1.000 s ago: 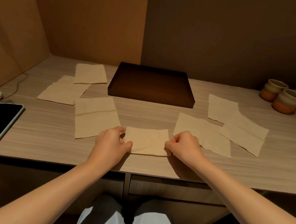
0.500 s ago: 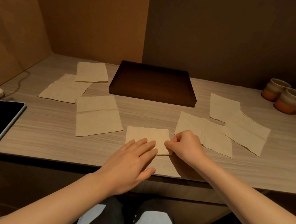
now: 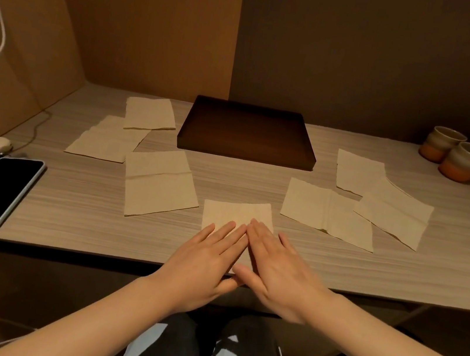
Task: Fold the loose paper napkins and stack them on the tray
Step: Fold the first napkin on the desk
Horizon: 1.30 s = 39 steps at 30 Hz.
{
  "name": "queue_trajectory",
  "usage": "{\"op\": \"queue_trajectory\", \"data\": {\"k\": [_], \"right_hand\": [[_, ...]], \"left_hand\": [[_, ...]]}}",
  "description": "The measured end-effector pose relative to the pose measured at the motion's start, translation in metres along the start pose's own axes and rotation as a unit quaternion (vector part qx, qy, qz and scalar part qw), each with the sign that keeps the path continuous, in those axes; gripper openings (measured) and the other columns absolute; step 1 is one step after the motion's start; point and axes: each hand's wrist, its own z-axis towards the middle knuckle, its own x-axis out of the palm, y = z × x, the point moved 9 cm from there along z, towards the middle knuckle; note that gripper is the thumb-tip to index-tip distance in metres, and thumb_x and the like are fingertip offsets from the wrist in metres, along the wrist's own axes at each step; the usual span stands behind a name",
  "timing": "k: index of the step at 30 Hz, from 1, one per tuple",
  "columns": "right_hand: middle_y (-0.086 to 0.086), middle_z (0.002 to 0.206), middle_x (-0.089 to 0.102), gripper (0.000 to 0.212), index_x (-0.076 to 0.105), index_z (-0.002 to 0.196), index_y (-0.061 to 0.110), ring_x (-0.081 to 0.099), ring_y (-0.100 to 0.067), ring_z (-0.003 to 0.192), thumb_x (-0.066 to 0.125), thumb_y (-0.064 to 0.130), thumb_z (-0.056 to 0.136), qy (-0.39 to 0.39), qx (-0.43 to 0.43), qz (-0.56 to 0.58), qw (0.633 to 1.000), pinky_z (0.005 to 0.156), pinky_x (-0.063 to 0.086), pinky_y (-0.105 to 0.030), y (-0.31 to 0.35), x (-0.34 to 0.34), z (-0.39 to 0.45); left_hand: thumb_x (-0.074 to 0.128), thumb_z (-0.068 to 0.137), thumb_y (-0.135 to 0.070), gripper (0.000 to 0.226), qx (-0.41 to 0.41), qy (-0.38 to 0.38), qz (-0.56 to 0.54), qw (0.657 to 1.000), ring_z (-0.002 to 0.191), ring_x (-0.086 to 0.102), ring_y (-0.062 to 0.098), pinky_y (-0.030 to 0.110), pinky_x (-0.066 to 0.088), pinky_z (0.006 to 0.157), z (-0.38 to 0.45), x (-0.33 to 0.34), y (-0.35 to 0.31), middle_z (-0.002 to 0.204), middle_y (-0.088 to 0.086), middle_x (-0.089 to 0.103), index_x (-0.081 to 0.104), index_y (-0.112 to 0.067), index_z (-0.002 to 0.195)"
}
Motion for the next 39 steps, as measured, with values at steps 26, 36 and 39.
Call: {"op": "queue_trajectory", "data": {"k": [26,36,39], "right_hand": [[0.006,0.106,0.066,0.027,0.066,0.109,0.021,0.059,-0.013,0.097,0.056,0.026,0.085,-0.139,-0.084,0.023,0.986,0.078,0.053,-0.03,-0.005,-0.033,-0.03],[0.01,0.089,0.069,0.019,0.072,0.106,0.023,0.064,-0.002,0.08,0.062,0.014,0.092,-0.204,0.018,0.225,0.953,0.073,0.055,-0.017,-0.044,-0.094,0.005],[0.007,0.096,0.071,0.02,0.072,0.107,0.02,0.063,-0.004,0.089,0.063,0.013,0.091,-0.218,-0.005,0.199,0.956,0.08,0.053,-0.017,-0.047,-0.118,0.025]], "left_hand": [[0.066,0.08,-0.023,0.012,0.028,-0.18,-0.07,0.981,0.089,0.049,0.008,0.021,0.042,0.07,-0.049,-0.053,0.018,0.09,-0.012,0.061,0.067,-0.024,0.092],[0.064,0.087,-0.015,0.015,-0.041,-0.215,-0.253,0.942,0.087,0.062,0.0,0.017,0.052,0.077,-0.015,-0.087,0.064,0.09,-0.015,0.068,0.07,-0.022,0.099],[0.066,0.086,-0.013,0.017,-0.041,-0.238,-0.21,0.947,0.086,0.062,-0.002,0.013,0.051,0.077,0.004,-0.11,0.08,0.09,-0.015,0.068,0.07,-0.024,0.099]]}}
